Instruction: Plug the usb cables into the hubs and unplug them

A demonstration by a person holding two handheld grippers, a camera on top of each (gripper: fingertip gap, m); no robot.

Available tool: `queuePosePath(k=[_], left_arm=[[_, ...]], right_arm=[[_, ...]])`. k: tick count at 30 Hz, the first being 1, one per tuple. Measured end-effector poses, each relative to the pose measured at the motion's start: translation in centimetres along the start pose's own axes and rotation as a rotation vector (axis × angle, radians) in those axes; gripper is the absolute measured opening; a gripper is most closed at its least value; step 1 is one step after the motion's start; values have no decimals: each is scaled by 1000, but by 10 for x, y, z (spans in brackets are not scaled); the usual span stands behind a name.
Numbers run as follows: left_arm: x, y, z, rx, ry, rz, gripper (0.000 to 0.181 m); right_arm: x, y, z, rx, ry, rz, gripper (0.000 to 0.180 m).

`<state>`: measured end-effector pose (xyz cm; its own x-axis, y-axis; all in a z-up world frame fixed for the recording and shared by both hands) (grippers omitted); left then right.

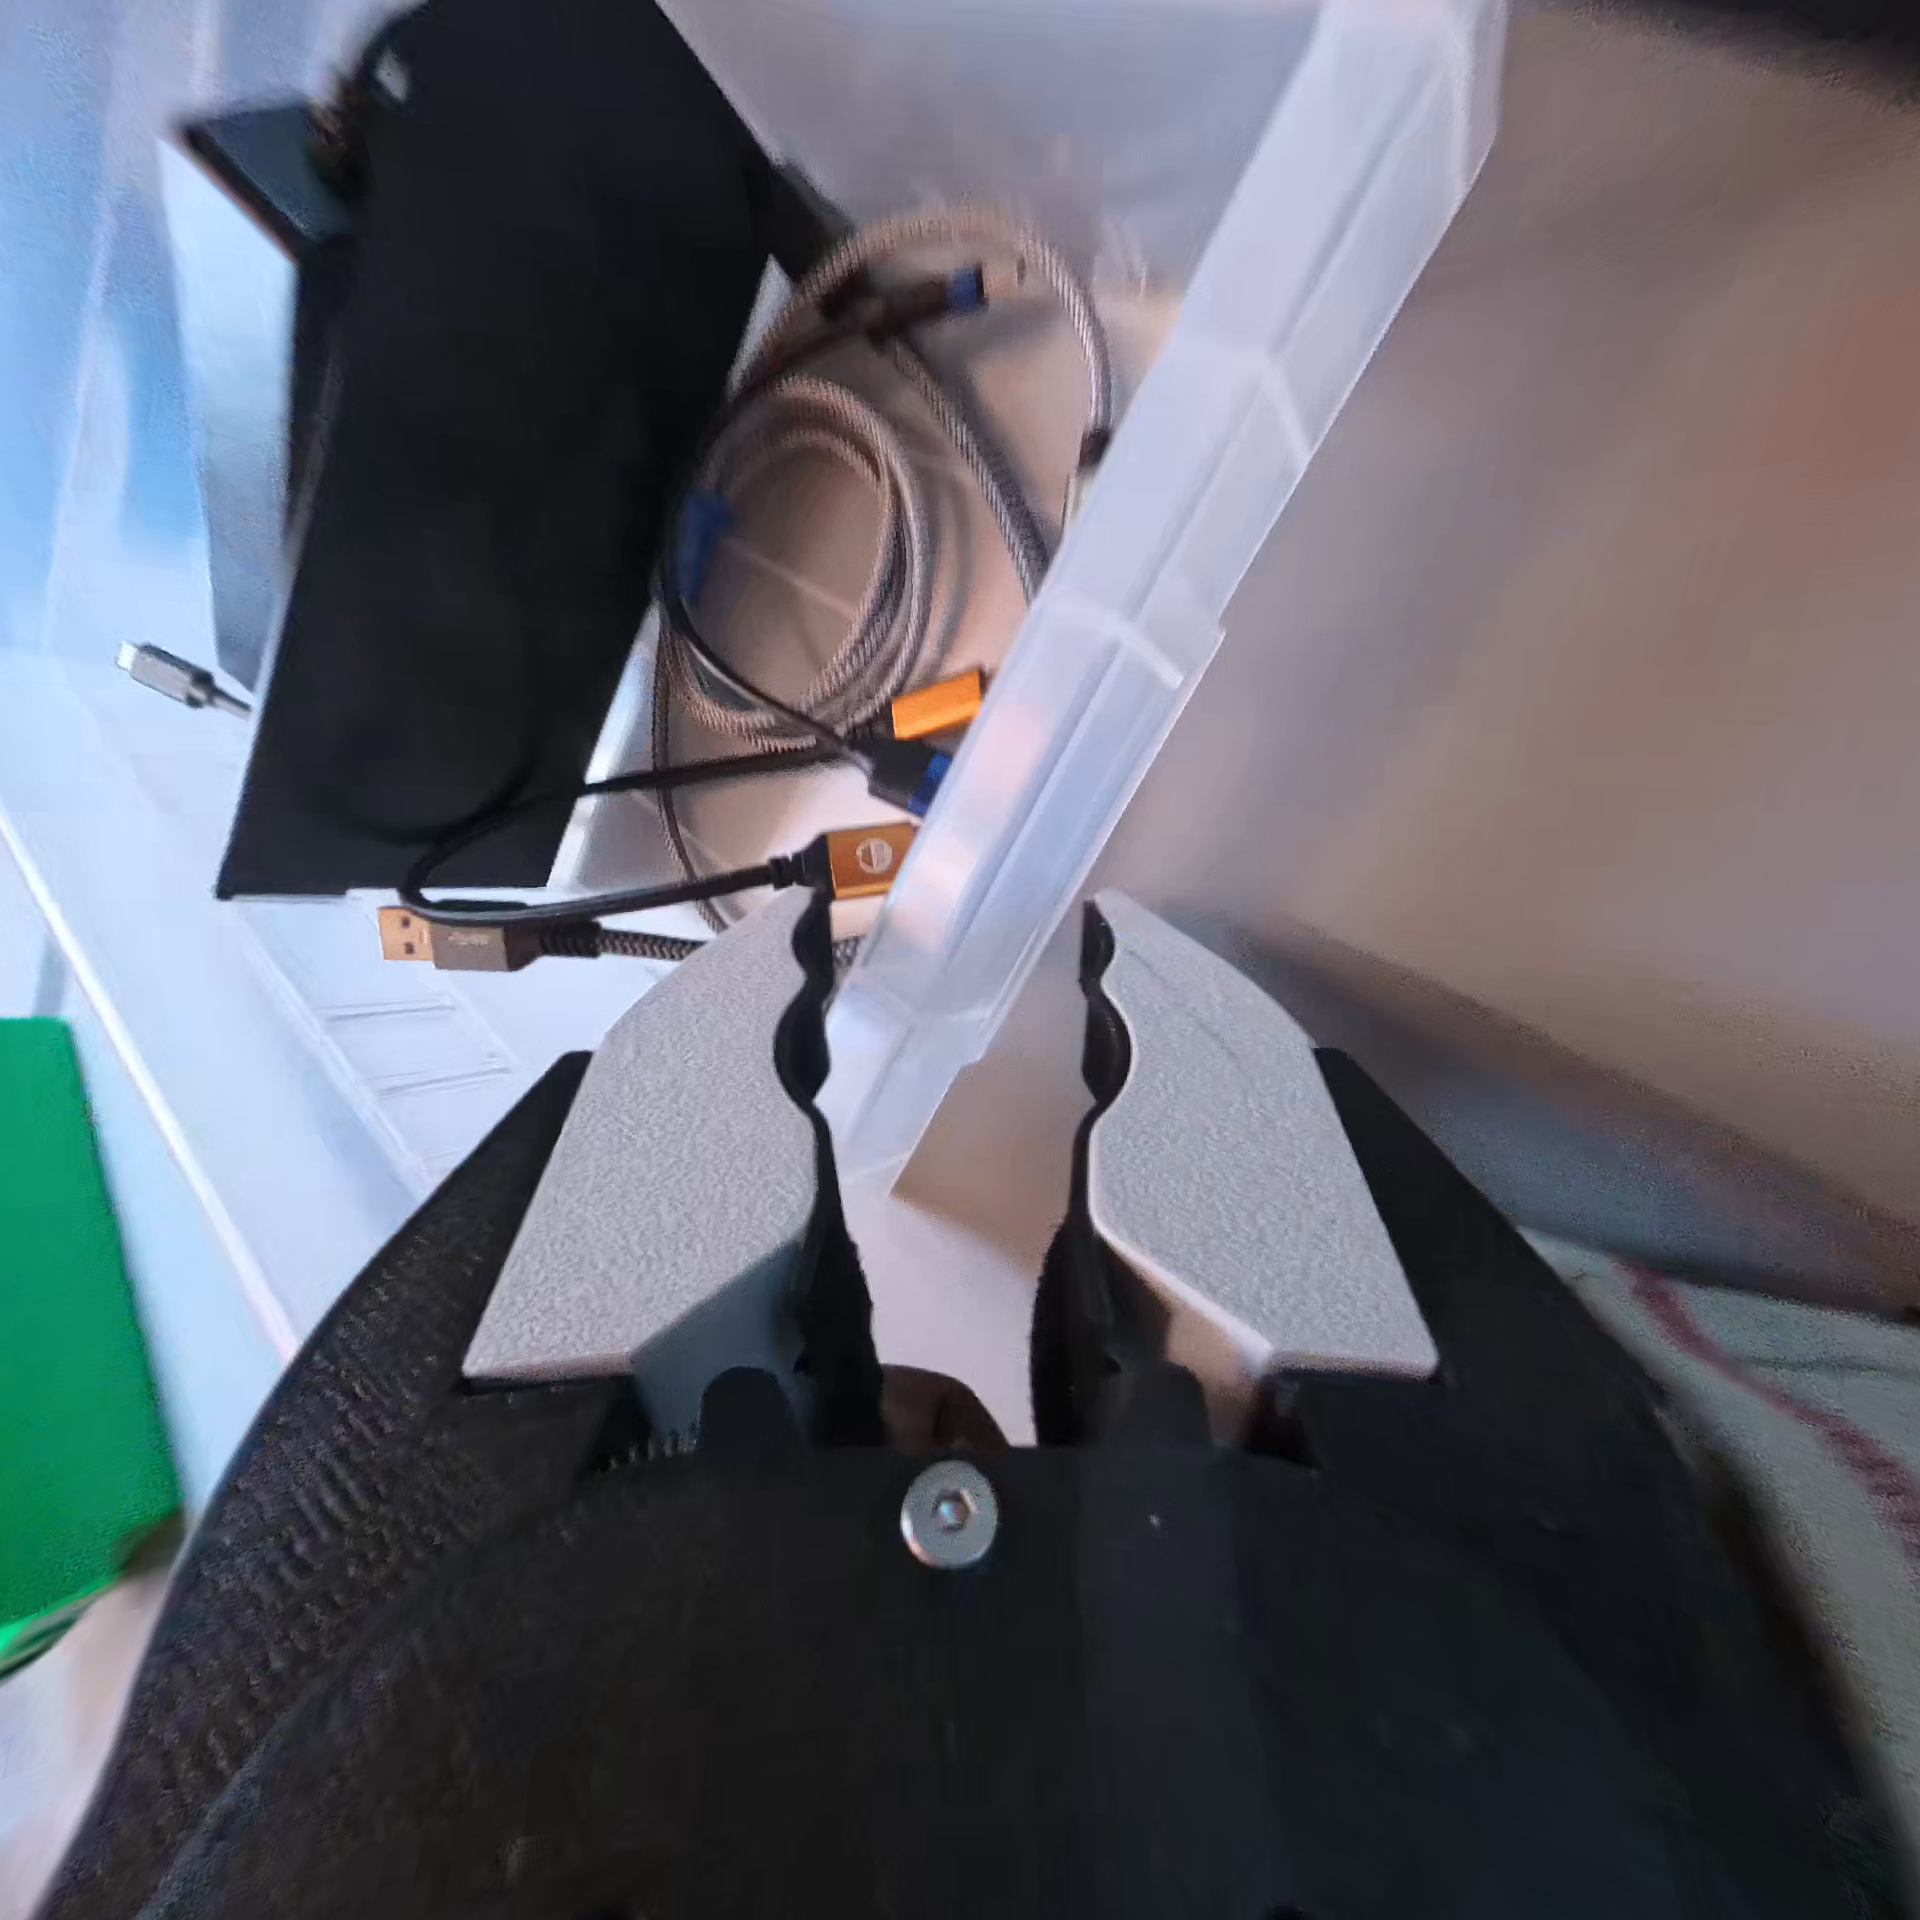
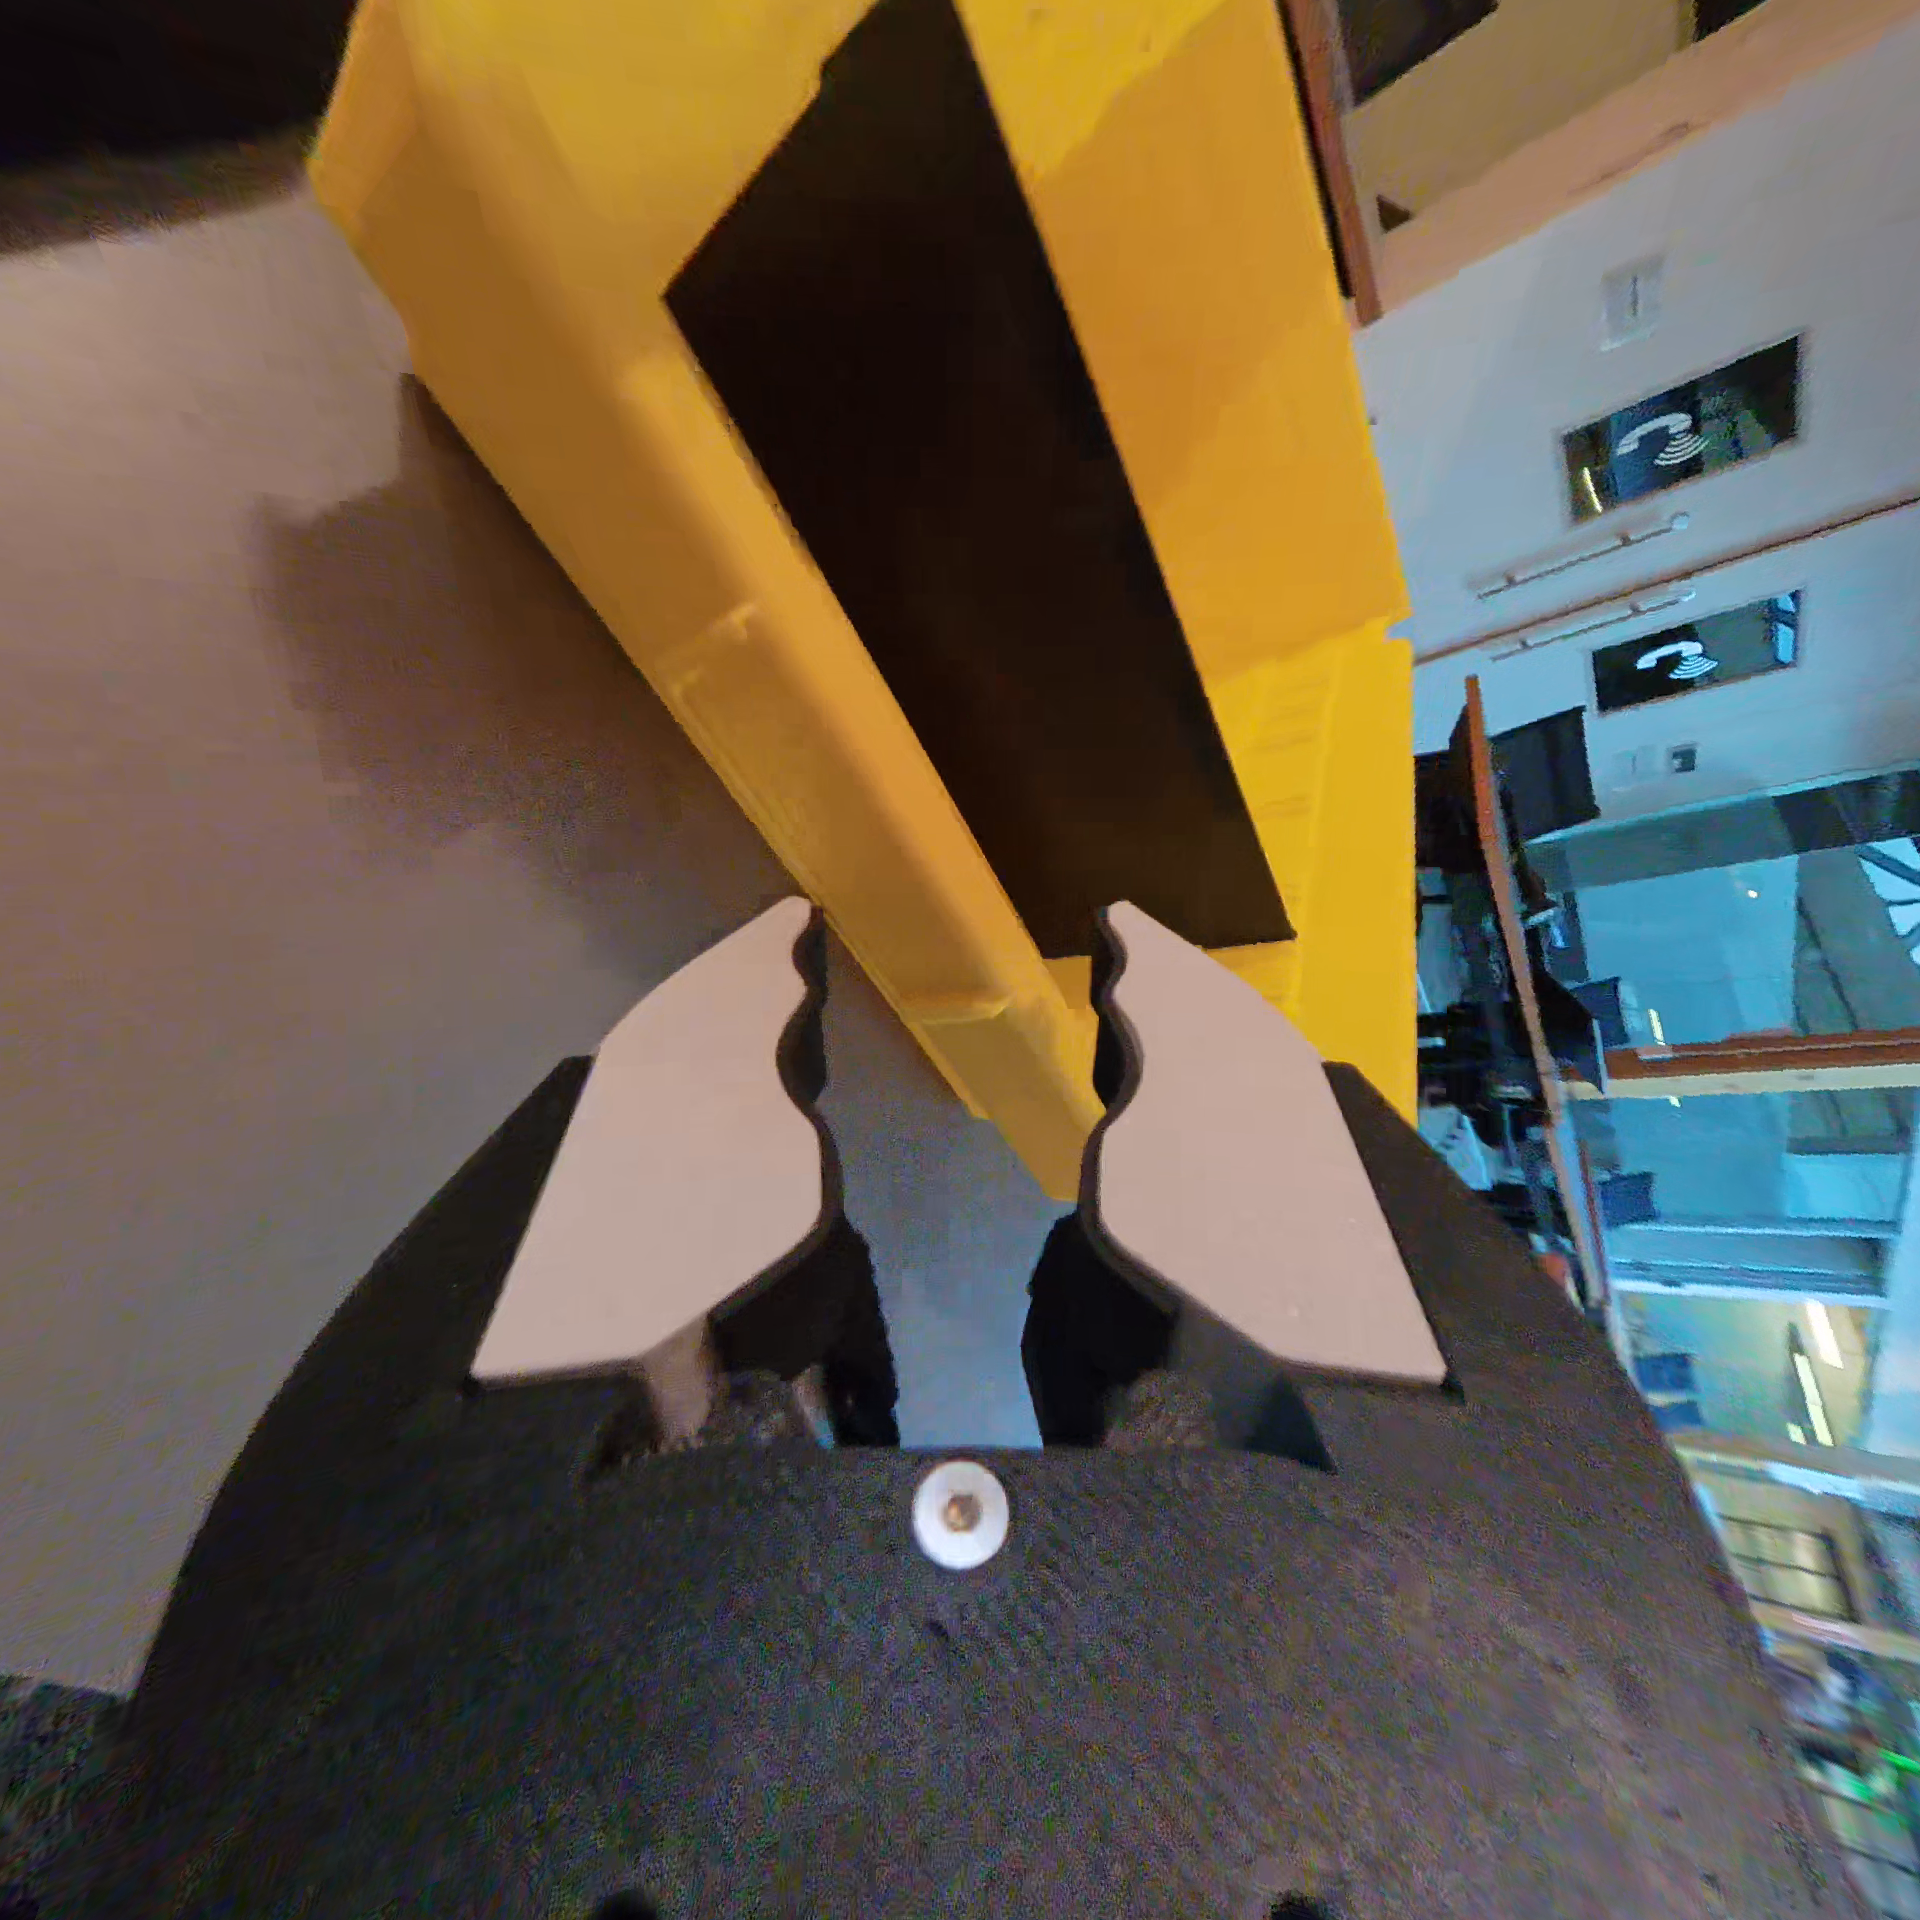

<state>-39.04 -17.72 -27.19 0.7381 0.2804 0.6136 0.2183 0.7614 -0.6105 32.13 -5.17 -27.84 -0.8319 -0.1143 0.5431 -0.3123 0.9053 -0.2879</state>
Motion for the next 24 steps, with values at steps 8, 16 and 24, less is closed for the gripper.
queuePosePath(k=[8, 16, 24], left_arm=[[79, -70, 38, 233, -343, -979, 125], [103, -95, 76, 551, -899, -1655, 135], [110, -42, 100, 425, -707, -1139, 111]], right_arm=[[36, -33, -38, -239, 388, -570, 107], [62, -59, -67, -481, 500, -870, 146], [72, -66, -72, -511, 421, -843, 146]])
Point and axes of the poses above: each gripper's, where its closed fingertips meet, y out along the fingers, x out of its top, z = x × y across the jaws, the point moved 7 cm from there along -y, back along the fingers, and after that the axes turned 14 degrees about -z, right-handed, at the moved point
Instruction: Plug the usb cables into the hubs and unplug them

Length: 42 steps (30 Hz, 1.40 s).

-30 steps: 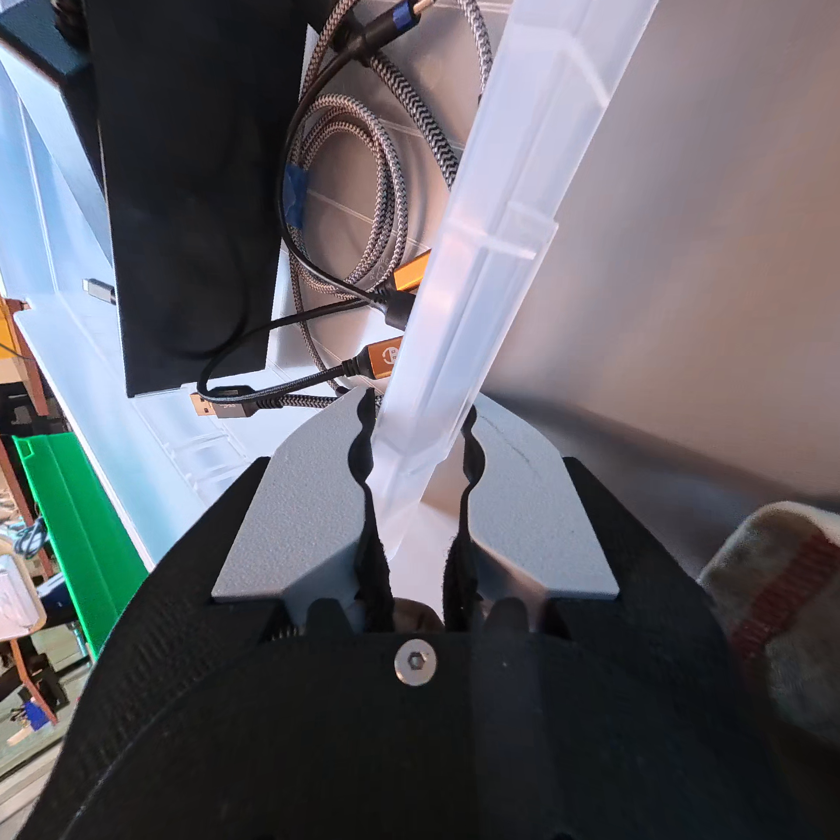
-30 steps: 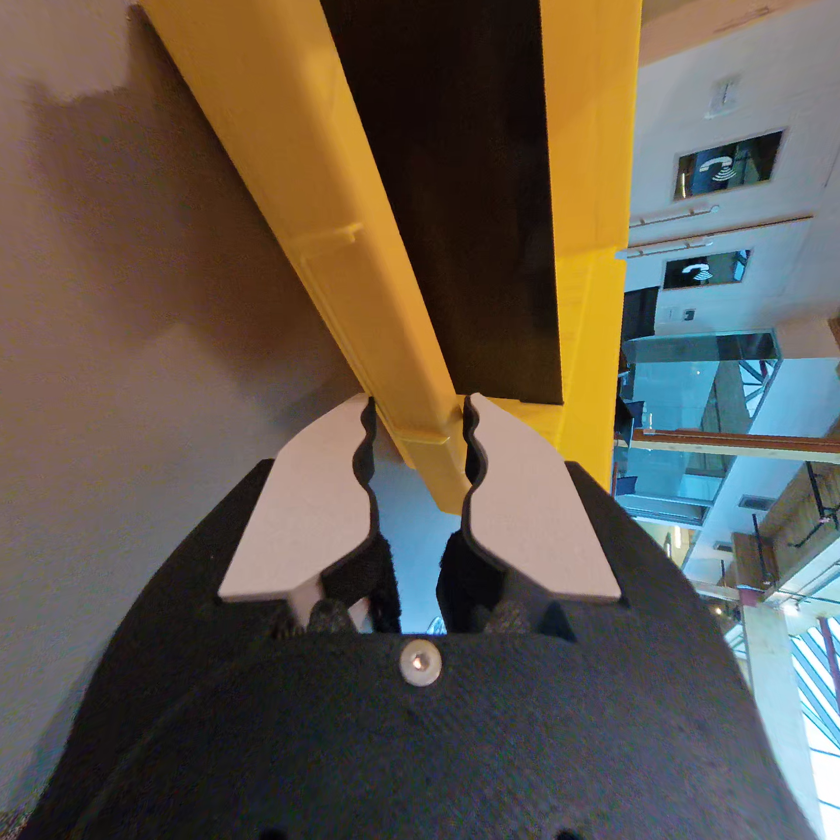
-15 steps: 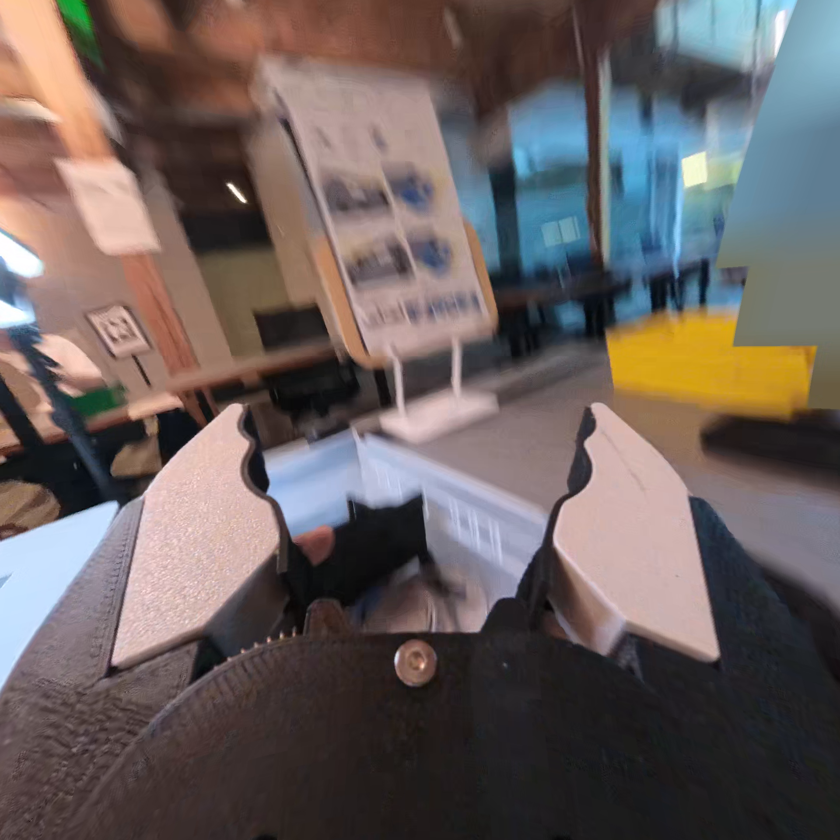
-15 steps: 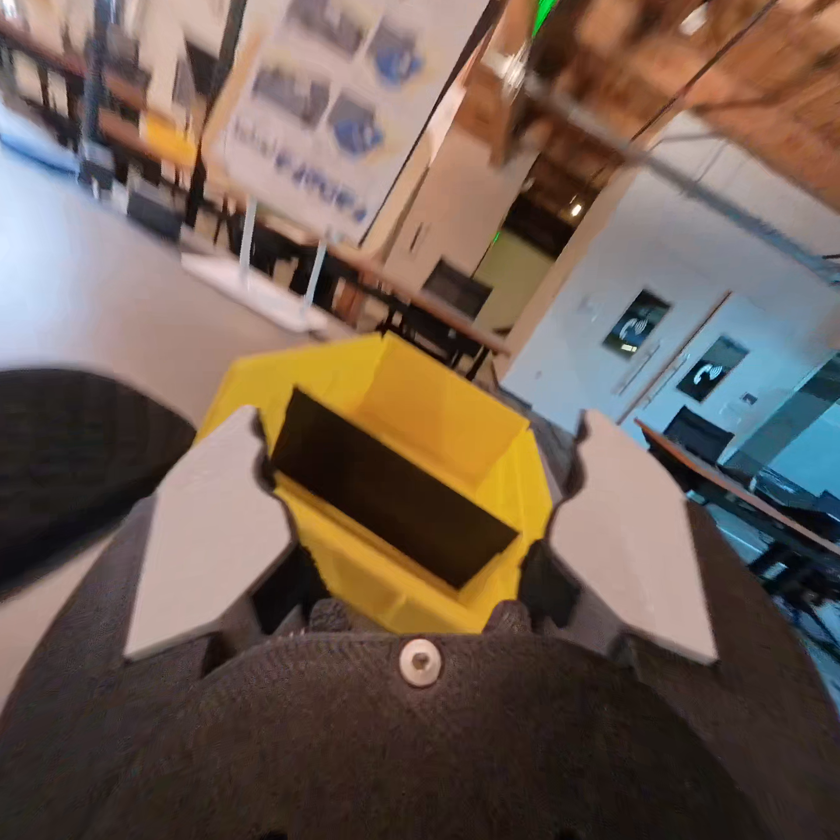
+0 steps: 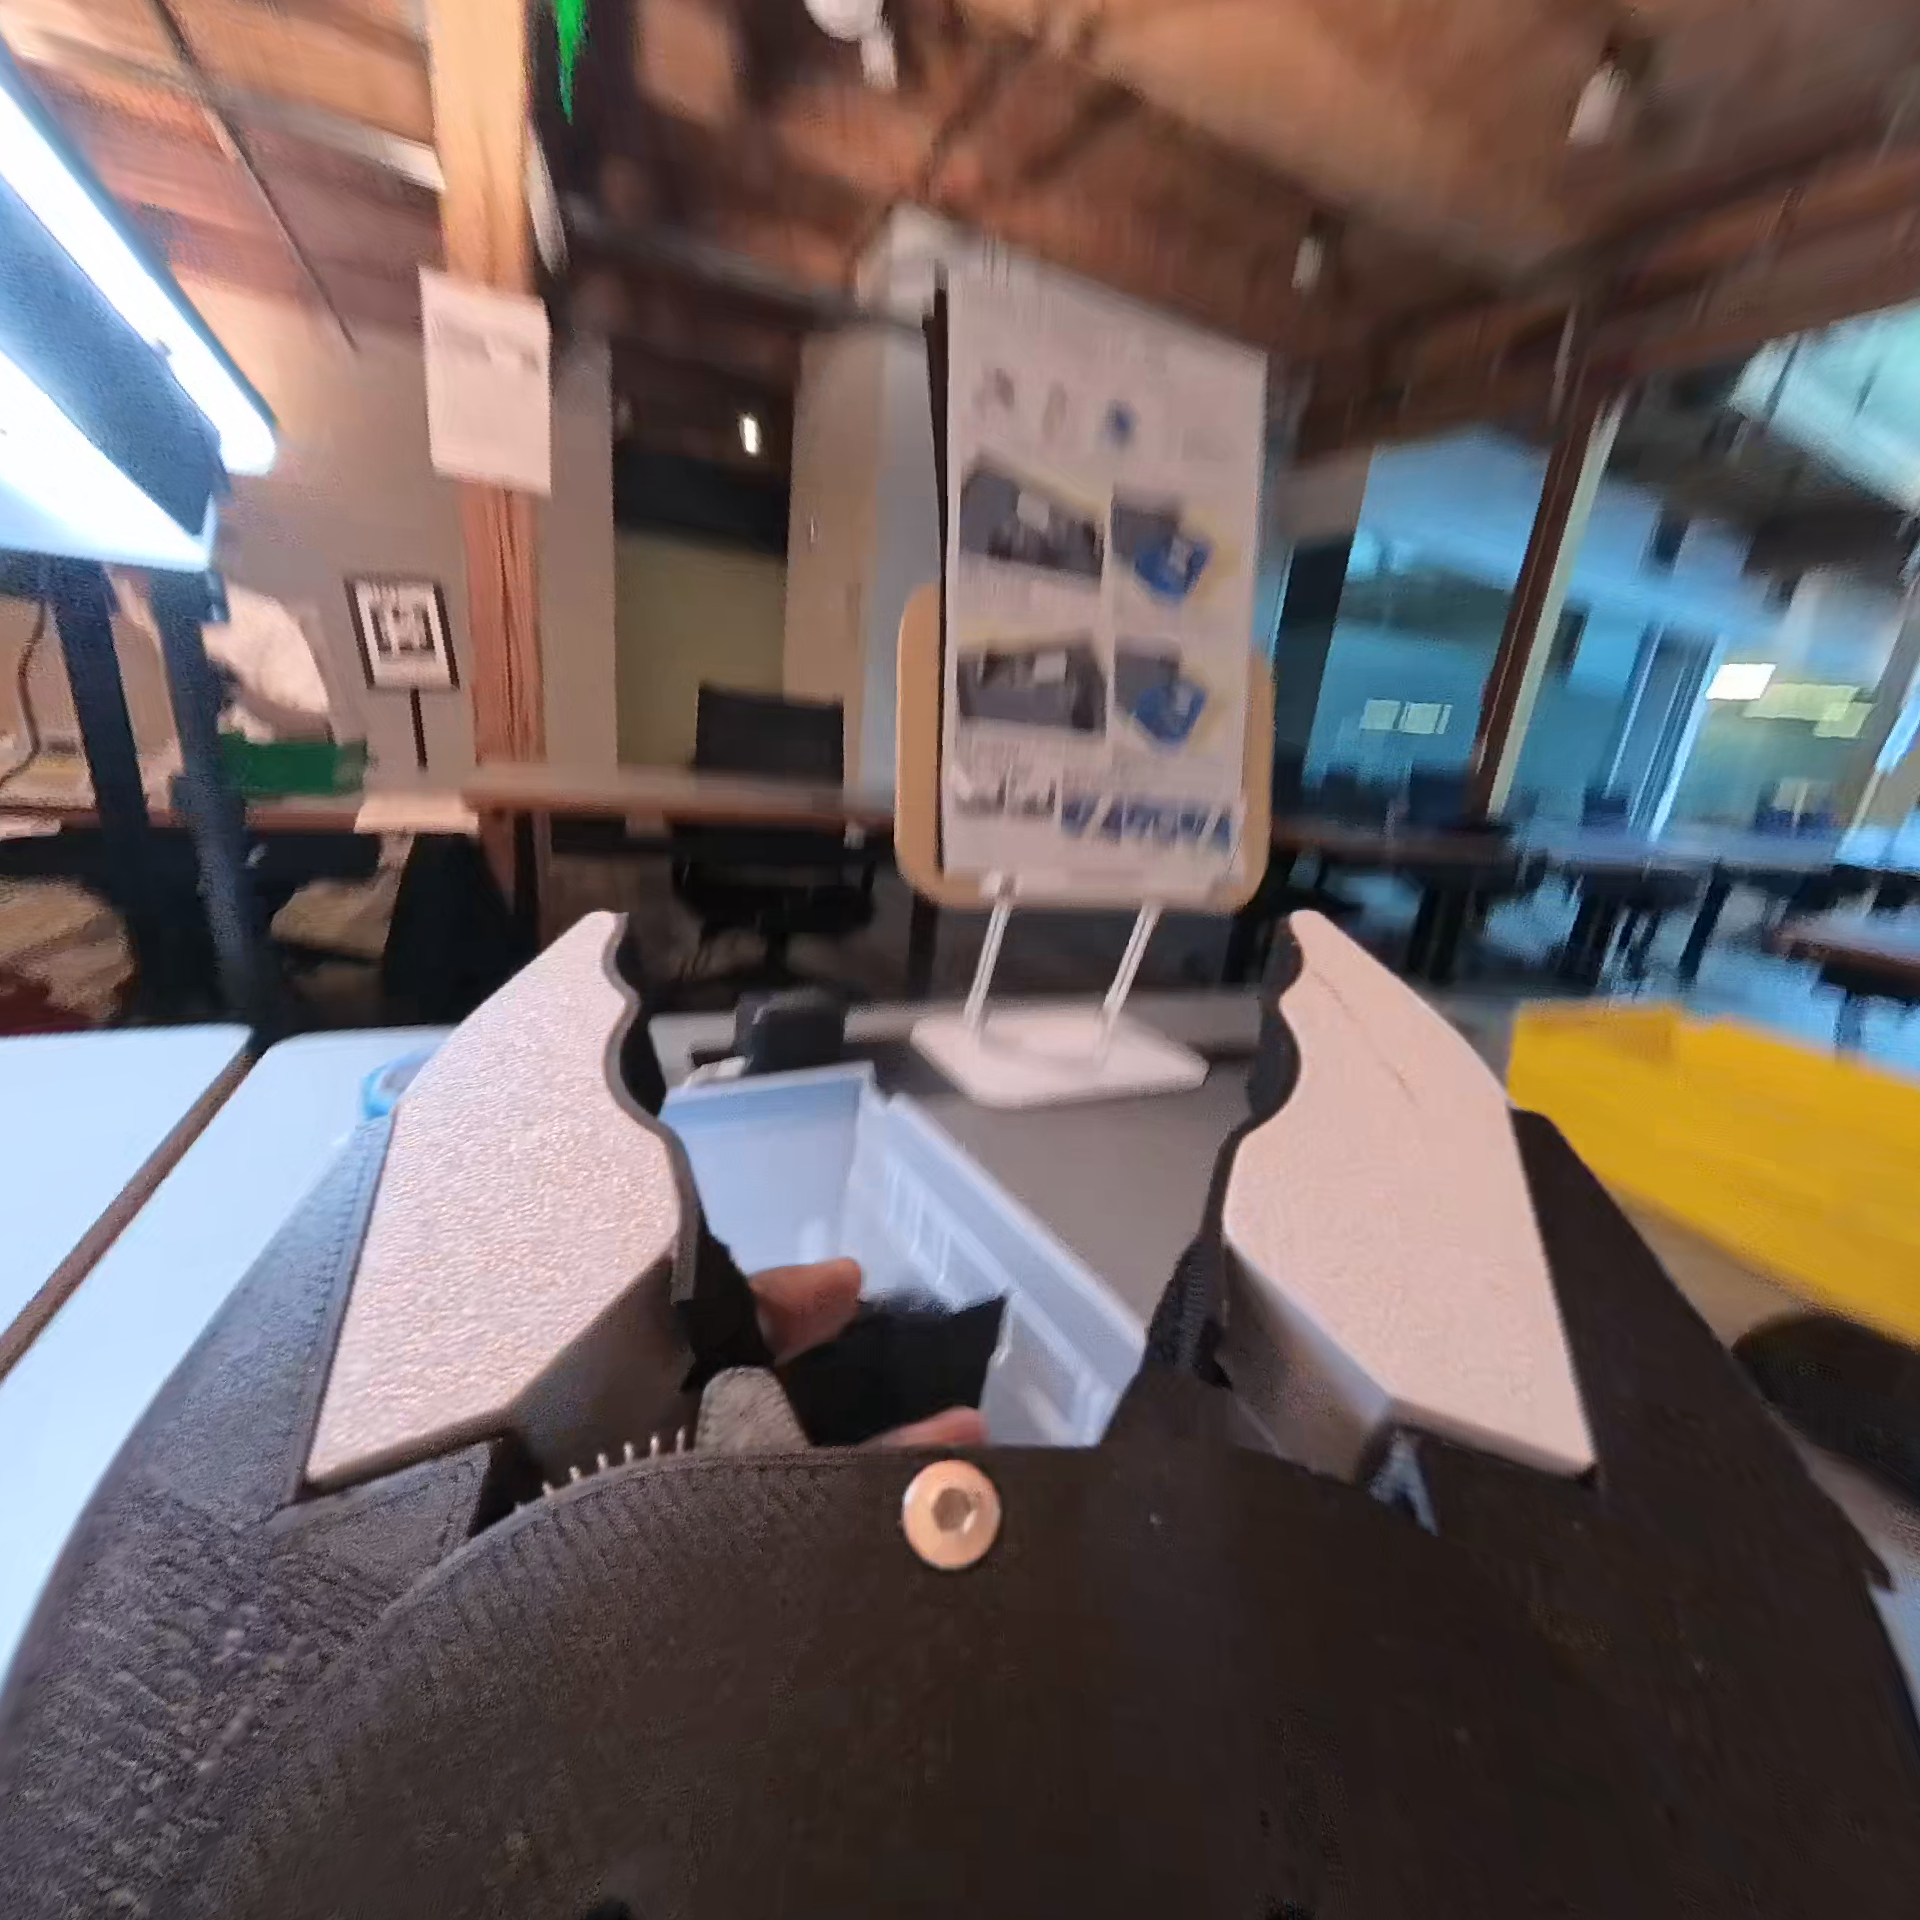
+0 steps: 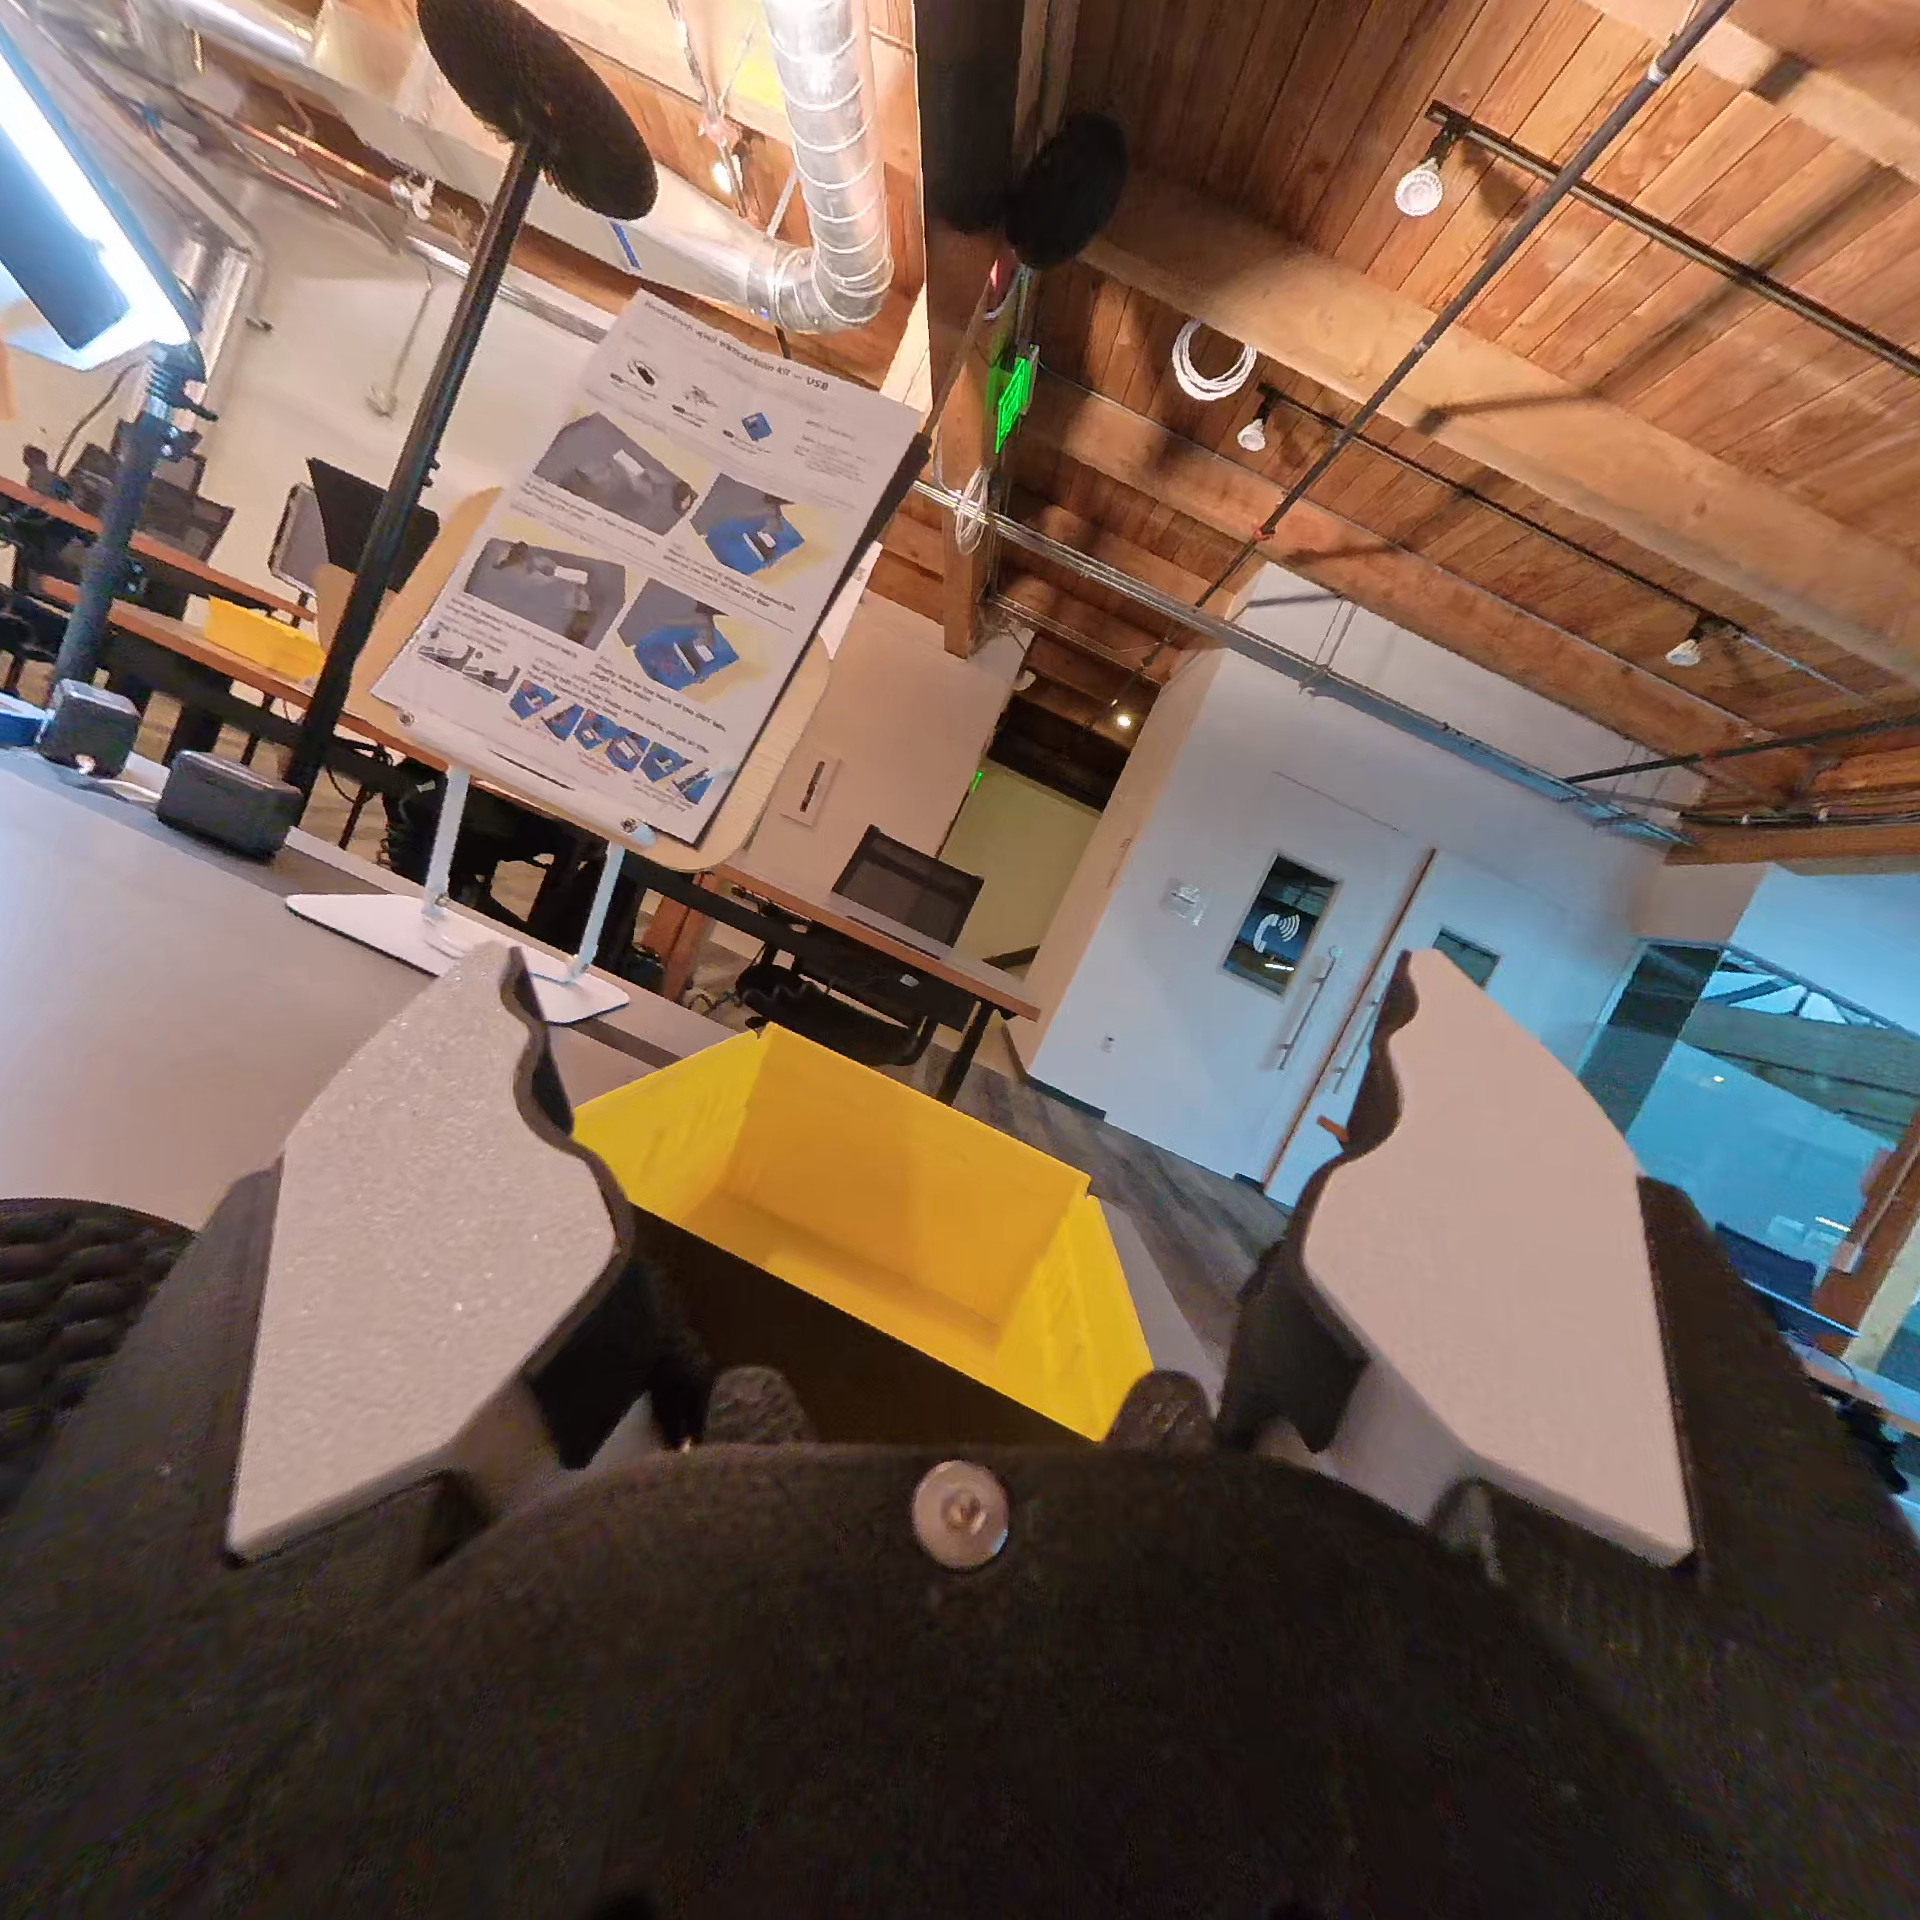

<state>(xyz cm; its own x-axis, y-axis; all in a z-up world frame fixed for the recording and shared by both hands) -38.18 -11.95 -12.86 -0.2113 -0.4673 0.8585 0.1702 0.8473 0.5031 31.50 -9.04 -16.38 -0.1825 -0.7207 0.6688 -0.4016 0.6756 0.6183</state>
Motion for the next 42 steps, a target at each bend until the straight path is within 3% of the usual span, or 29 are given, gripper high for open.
queuePosePath(k=[2, 5, 7, 10, 12, 17, 20, 26, 34, 40, 42], left_arm=[[-9, 9, 13, 6, 136, 168, 87], [-24, 17, 28, -134, 583, 412, 68], [-33, 20, 38, -278, 910, 578, 65], [-46, 26, 49, -504, 1067, 739, 61], [-56, 31, 60, -634, 1110, 812, 58], [-85, 44, 88, -770, 1221, 986, 58], [-104, 42, 93, -884, 1229, 1060, 58], [-128, 50, 103, -956, 1361, 1079, 57], [-135, 52, 104, -1009, 1317, 1080, 53], [-146, 59, 101, -1164, 1248, 1296, 50], [-155, 61, 97, -1170, 1172, 1328, 37]], right_arm=[[0, 0, 0, -2, -10, 9, 146], [-5, -1, 0, 5, -27, 48, 146], [-8, 0, 0, 6, -29, 60, 146], [-8, 4, 5, 21, -24, 50, 146], [-8, 7, 9, 39, -38, 60, 146], [-18, 2, 8, 68, -128, 184, 146], [-16, 0, 4, 47, -127, 170, 146], [-15, -1, 4, 51, -147, 178, 146], [-19, 1, 7, 68, -121, 182, 146], [-20, 4, 13, 102, -120, 192, 146], [-20, 3, 13, 105, -124, 202, 145]])
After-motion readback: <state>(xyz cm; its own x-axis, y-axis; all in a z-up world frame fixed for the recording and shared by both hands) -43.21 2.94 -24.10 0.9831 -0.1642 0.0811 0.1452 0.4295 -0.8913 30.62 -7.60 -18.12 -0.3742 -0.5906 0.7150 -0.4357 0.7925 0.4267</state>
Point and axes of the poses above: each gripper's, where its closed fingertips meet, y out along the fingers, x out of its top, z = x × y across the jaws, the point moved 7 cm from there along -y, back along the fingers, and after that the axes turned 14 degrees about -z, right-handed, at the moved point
